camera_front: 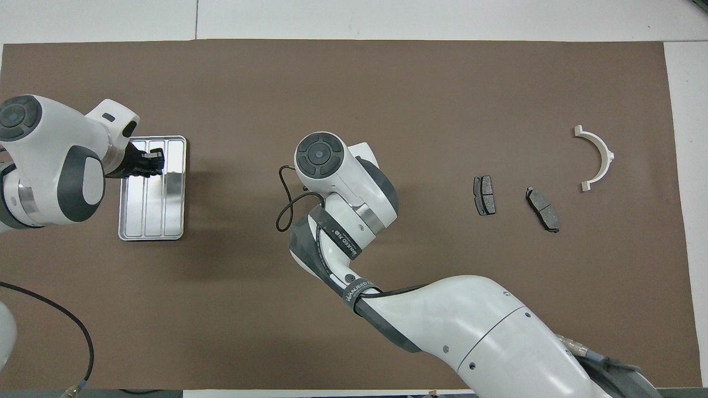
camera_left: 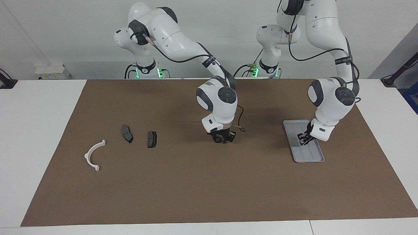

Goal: Place bearing gear from tray to pile
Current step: 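Grasp the second black bearing in the tray with the left gripper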

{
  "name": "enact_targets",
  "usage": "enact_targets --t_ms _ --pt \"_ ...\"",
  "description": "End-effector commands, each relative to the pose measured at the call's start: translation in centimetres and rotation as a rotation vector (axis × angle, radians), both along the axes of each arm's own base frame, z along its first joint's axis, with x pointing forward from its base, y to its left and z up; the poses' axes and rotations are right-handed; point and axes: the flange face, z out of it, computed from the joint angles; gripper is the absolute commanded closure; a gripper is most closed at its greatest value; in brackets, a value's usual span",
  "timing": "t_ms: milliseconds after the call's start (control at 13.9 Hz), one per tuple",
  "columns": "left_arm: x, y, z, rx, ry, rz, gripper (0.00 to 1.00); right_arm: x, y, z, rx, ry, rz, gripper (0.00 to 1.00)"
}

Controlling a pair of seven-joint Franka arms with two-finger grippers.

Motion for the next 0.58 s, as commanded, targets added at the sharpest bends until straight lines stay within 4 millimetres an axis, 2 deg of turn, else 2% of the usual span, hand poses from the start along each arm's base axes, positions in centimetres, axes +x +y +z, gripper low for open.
enact_targets --t_ms 0,72,144,216,360,432,504 --pt "-0.2 -0.1 0.6 -0.009 0.001 0.019 1.0 -0.2 -0.4 -2.0 -0.001 0.031 0.018 0.68" --pt "-0.1 -0.2 0.6 -0.009 0.0 0.032 1.0 0.1 -0.6 -1.8 0.005 0.026 0.022 0.71" --pt "0.1 -0.6 0.9 -0.011 -0.004 0.045 1.0 0.4 -0.9 -1.6 0.01 0.024 0.023 0.79" --pt "0.4 -1.5 1.5 -0.014 -0.007 0.067 1.0 0.5 -0.9 -1.4 0.013 0.024 0.02 0.82" --pt "0.6 -4.6 2.8 -0.015 -0.001 0.125 1.0 1.2 -2.0 -1.1 0.009 0.029 0.007 0.86" --pt "0.8 -6.7 3.6 -0.018 -0.008 0.16 1.0 2.0 -2.9 -0.8 0.01 0.032 0.016 0.86" --pt "0.7 -9.3 4.0 -0.021 -0.017 0.2 1.0 3.5 -4.3 0.5 0.019 0.024 0.027 0.86"
